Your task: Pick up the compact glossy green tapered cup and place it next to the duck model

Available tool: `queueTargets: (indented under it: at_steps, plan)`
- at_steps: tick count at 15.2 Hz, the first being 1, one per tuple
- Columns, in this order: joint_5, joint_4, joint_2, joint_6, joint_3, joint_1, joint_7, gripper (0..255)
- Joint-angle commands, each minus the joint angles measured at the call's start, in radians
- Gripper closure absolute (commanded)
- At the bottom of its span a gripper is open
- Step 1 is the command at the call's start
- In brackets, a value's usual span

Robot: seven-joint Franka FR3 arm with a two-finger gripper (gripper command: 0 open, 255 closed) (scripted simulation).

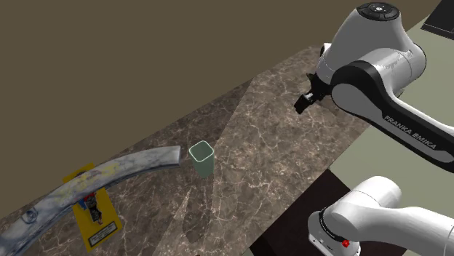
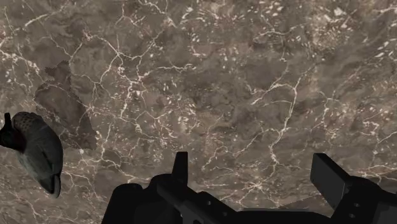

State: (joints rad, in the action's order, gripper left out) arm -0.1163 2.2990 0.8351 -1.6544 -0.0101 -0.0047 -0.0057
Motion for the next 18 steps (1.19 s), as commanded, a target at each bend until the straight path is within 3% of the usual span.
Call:
queueTargets:
  at_steps: [1,10,18]
  plan:
    - [0.0,0.0,0.0,0.0,0.0,0.0,0.0,0]
    - [0.11,-0.05,-0.143,-0.047,-0.167,0.061,0.168,0]
    - [0.17,-0.159,-0.323,-0.09,-0.313,0.097,0.316,0]
